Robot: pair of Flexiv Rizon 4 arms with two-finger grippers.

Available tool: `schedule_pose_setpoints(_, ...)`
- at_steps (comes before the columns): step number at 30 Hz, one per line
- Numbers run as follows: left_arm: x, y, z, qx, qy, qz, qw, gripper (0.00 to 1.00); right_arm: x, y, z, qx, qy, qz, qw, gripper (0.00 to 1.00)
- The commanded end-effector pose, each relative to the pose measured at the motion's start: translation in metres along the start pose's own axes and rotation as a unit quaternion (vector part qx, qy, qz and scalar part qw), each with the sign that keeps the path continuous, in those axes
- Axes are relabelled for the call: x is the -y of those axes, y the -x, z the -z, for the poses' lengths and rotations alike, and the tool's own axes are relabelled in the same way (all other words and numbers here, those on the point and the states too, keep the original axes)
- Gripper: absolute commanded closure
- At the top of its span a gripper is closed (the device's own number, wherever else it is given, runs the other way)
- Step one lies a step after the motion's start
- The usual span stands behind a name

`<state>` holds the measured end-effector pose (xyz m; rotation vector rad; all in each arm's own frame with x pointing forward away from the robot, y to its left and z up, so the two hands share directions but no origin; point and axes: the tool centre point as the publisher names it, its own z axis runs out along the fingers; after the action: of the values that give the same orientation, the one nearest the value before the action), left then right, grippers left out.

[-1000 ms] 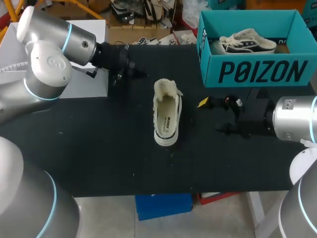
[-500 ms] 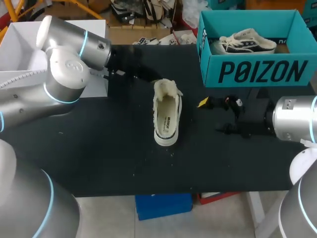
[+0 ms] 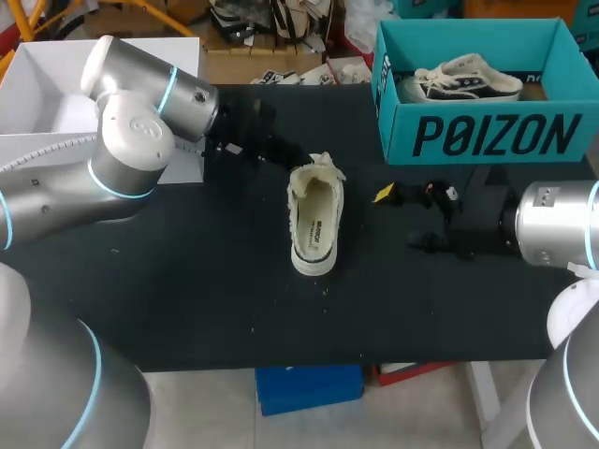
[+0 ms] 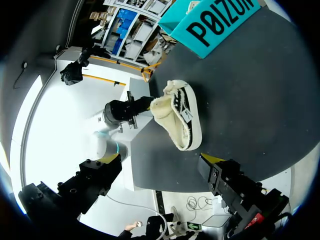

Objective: Take the shoe out of the shoebox, open the shoe tongue, remove and reinsert the insole, then place the shoe into the shoebox

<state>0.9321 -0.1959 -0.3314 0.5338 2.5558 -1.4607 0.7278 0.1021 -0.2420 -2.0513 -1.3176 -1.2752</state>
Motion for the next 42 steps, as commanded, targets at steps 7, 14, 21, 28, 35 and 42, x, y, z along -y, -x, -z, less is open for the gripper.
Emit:
schedule_pose_setpoints(7, -0.005, -0.02, 0.02, -0.015, 0.018, -0.005, 1.0, 1.0, 0.0, 0.0, 0.0, 0.0, 0.0, 0.0, 1.0, 0.0)
schedule_pose_setpoints(14, 0.002, -0.006, 0.031, -0.009, 0.029, -0.024, 0.999, 1.0, 0.0, 0.0, 0.0, 0.0, 0.0, 0.0, 1.0, 0.0)
schedule_pose_setpoints(21, 0.018, 0.013, 0.014, -0.015, 0.021, -0.046, 0.999, 1.0, 0.0, 0.0, 0.0, 0.0, 0.0, 0.0, 1.0, 0.0)
schedule_pose_setpoints(28, 0.026, 0.013, -0.011, -0.045, 0.023, -0.064, 0.997, 1.0, 0.0, 0.0, 0.0, 0.0, 0.0, 0.0, 1.0, 0.0)
schedule_pose_setpoints(35, 0.017, -0.002, -0.023, -0.071, 0.031, -0.061, 0.995, 1.0, 0.0, 0.0, 0.0, 0.0, 0.0, 0.0, 1.0, 0.0)
schedule_pose_setpoints(42, 0.001, -0.028, -0.023, -0.096, 0.048, -0.049, 0.993, 1.0, 0.0, 0.0, 0.0, 0.0, 0.0, 0.0, 1.0, 0.0)
